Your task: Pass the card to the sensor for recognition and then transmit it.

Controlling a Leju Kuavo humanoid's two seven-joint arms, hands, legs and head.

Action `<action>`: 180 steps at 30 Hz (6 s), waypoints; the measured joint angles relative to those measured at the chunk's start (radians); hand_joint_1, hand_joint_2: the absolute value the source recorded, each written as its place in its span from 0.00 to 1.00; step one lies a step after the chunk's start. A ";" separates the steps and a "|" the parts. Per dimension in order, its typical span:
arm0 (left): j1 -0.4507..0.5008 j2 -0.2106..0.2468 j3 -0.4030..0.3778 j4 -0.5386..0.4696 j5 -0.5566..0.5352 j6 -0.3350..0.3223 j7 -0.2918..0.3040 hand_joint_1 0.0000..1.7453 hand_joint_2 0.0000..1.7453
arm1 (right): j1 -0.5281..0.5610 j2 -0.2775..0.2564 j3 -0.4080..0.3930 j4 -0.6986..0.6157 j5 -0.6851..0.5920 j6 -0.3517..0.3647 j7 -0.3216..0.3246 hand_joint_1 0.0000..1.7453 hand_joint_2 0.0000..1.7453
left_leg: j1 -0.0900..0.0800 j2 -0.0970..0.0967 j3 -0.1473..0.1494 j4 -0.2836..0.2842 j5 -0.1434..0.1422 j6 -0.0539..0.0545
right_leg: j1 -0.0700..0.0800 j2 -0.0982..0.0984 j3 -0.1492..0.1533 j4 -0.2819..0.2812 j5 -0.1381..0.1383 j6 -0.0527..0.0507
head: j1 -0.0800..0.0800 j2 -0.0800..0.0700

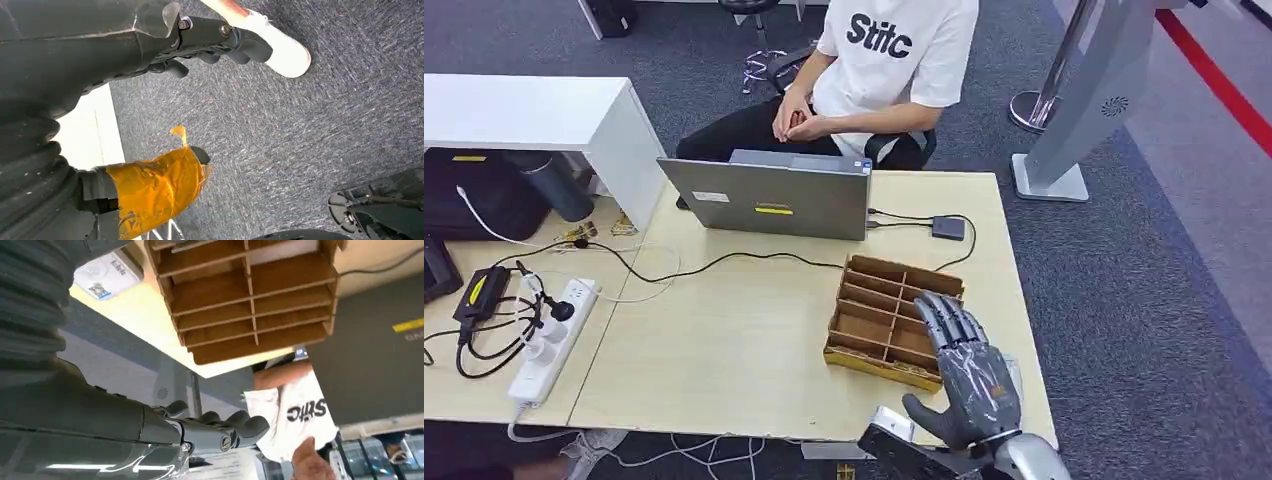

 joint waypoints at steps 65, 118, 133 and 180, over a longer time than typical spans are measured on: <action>-0.032 0.023 -0.023 0.018 0.000 0.023 0.003 0.00 1.00 | -0.184 0.040 0.035 0.274 0.225 0.136 0.041 0.00 1.00 | 0.000 0.000 0.000 0.000 0.001 0.000 | 0.000 0.000 0.000 0.000 0.001 -0.001 | 0.000 0.000; -0.034 0.024 -0.028 0.020 0.000 0.033 0.003 0.00 1.00 | -0.149 0.071 -0.041 0.323 0.202 0.129 0.019 0.01 1.00 | 0.000 0.000 0.000 0.000 0.001 0.000 | 0.000 0.000 0.000 0.000 0.001 -0.001 | 0.000 0.000; -0.036 0.027 -0.028 0.022 0.000 0.035 0.003 0.00 1.00 | -0.156 0.075 -0.041 0.349 0.201 0.126 0.009 0.98 1.00 | 0.000 0.000 0.000 0.000 0.001 0.000 | 0.000 0.000 0.000 0.000 0.001 -0.001 | 0.000 0.000; -0.048 0.072 -0.088 0.103 0.000 0.056 0.004 0.00 1.00 | -0.523 0.108 0.016 0.109 0.045 0.165 0.061 1.00 1.00 | 0.000 0.001 0.000 0.000 0.004 -0.001 | 0.000 0.002 -0.001 0.001 0.003 -0.001 | 0.000 0.000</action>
